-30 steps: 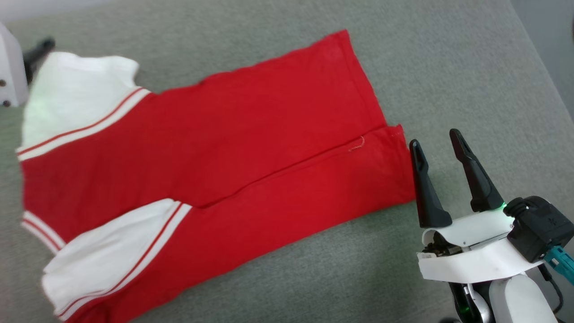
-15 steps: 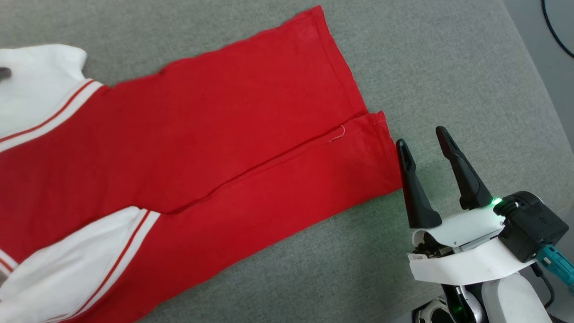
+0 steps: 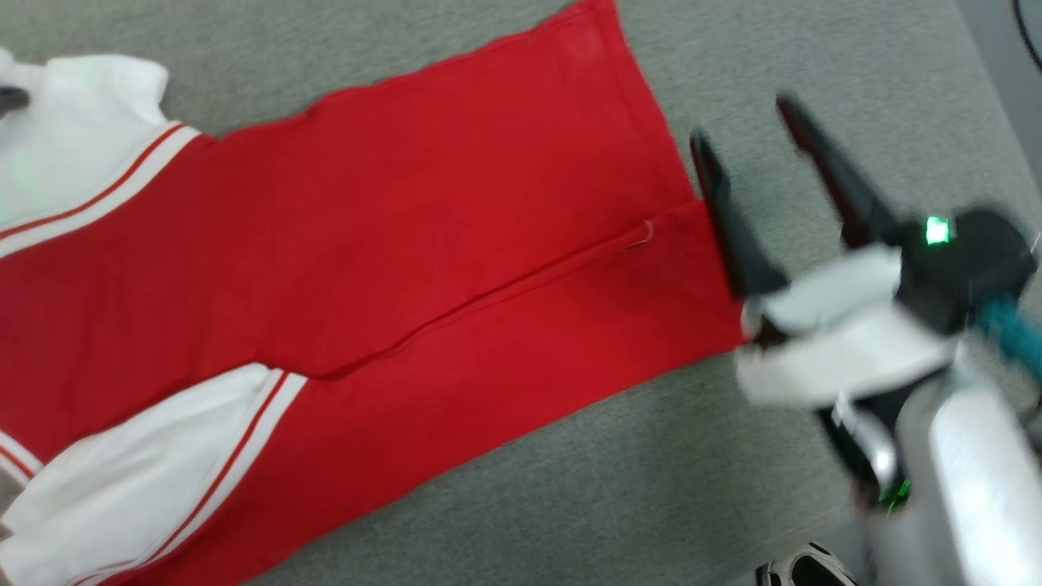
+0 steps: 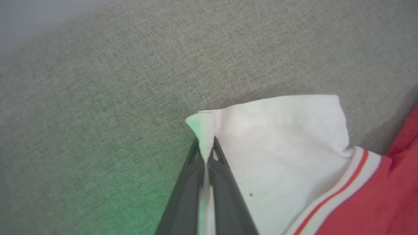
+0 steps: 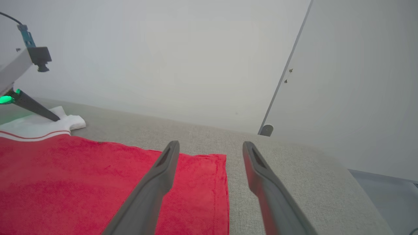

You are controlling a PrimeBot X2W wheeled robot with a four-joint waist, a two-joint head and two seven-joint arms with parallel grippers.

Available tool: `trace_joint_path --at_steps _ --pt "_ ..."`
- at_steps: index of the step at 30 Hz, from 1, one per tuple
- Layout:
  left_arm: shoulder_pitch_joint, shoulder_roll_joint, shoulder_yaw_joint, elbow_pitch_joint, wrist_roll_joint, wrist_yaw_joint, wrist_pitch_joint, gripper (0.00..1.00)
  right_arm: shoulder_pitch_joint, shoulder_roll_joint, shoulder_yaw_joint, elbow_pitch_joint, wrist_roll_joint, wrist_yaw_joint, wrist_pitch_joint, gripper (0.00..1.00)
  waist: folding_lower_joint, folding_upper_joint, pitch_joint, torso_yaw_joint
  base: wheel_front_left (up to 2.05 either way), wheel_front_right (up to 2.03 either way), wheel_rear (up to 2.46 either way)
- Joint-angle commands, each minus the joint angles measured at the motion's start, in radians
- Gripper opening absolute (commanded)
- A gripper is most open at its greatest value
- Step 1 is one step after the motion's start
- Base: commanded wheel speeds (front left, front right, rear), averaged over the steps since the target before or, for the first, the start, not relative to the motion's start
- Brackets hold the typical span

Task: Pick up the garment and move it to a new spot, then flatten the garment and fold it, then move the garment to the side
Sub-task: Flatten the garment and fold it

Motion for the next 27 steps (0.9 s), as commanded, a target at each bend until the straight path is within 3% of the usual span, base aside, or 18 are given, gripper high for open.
trace_joint_path --at_steps 1,5,7,12,18,27 --pt "-0.003 -0.021 -0.017 -0.013 -0.002 -0.004 -0.005 0.00 -0.059 -0.018 -0.004 0.007 0.010 -0.001 0.070 1.00 0.0000 -0.0001 0.018 0.024 0.00 0.00 0.00" --pt "-0.039 -0.040 -0.041 -0.036 -0.006 -0.004 -0.016 0.00 -0.234 -0.099 0.012 0.091 0.054 -0.001 0.336 1.00 0.0000 -0.0001 0.039 0.062 0.00 0.00 0.00" --pt "-0.051 -0.050 -0.056 -0.049 -0.010 -0.004 -0.022 0.00 -0.312 -0.109 -0.002 0.148 0.115 -0.001 0.448 1.00 0.0000 -0.0001 0.050 0.081 0.00 0.00 0.00" --pt "-0.085 -0.066 -0.094 -0.073 -0.026 -0.003 -0.040 0.00 -0.479 -0.131 -0.038 0.304 0.199 -0.001 0.633 1.00 0.0000 -0.0001 0.081 0.121 0.00 0.00 0.00" --pt "-0.118 -0.076 -0.132 -0.100 -0.041 -0.002 -0.063 0.00 -0.593 -0.151 -0.042 0.458 0.233 -0.001 0.775 1.00 0.0000 -0.0001 0.109 0.154 0.00 0.00 0.00" --pt "-0.156 -0.093 -0.204 -0.150 -0.072 -0.002 -0.104 0.00 -0.694 -0.128 -0.057 0.638 0.264 -0.001 0.800 1.00 0.0000 -0.0001 0.137 0.202 0.00 0.00 0.00"
